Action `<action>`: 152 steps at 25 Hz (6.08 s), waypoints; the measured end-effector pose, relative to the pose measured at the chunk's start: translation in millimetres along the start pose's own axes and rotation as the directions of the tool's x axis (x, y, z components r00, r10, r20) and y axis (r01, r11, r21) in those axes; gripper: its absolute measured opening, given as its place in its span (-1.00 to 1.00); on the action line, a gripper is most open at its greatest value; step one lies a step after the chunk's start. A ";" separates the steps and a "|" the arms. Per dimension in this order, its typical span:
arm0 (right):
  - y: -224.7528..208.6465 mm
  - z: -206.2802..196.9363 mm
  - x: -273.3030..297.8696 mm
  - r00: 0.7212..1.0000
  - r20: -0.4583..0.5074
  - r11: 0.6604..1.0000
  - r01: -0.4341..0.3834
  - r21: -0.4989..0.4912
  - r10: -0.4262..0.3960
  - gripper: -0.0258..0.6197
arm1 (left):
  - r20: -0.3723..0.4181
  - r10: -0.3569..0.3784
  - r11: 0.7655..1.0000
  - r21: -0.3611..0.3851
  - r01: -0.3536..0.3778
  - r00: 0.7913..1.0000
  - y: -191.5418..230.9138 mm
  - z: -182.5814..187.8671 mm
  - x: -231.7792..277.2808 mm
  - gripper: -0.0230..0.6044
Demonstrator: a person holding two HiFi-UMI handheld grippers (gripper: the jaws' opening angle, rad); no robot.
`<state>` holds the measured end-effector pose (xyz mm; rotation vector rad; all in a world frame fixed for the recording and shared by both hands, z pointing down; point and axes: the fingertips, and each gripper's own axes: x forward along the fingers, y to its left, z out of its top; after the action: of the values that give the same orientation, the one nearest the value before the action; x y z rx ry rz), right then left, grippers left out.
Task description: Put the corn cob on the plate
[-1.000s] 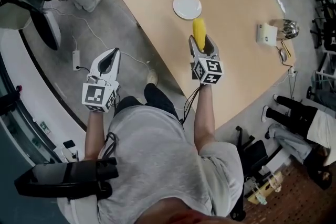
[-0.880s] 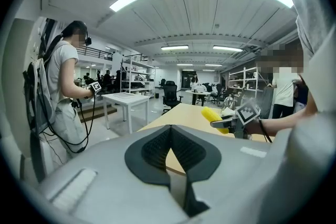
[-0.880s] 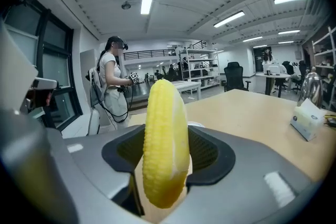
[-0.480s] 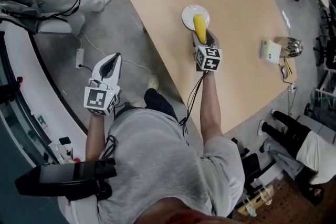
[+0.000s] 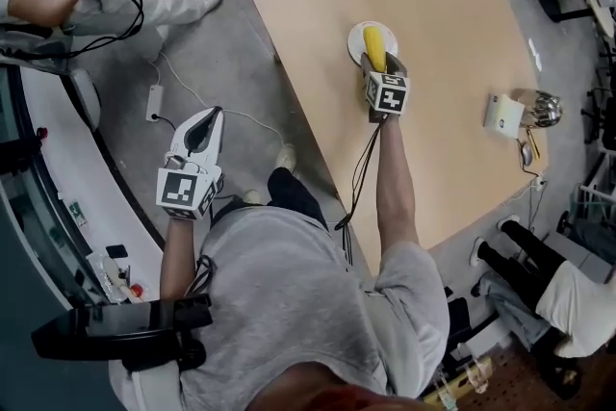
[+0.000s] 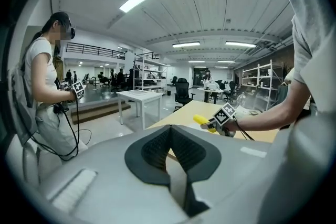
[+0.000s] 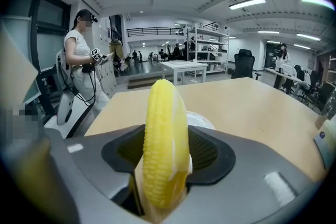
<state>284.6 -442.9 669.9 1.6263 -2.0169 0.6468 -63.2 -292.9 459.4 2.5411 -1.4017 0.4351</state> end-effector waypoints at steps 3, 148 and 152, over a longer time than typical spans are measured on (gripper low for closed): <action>-2.2 -4.8 12.6 0.999 -0.043 1.000 0.005 -0.017 -0.006 -0.16 | 0.002 0.013 1.000 -0.002 -0.013 1.000 4.1 1.0 -2.1 -0.86; 245.1 -107.4 -463.6 0.798 0.505 0.944 0.259 0.206 -0.329 -0.90 | 0.223 -0.413 0.909 0.163 0.384 0.883 -94.0 -9.6 -191.7 -0.86; 250.2 -105.7 -466.9 0.794 0.511 0.944 0.262 0.201 -0.329 -0.90 | 0.222 -0.413 0.909 0.165 0.384 0.883 -92.5 -8.8 -198.5 -0.86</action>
<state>134.7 24.6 444.6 2.3456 -2.0306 0.2003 -86.3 -84.9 394.2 2.9679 -0.8918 0.1228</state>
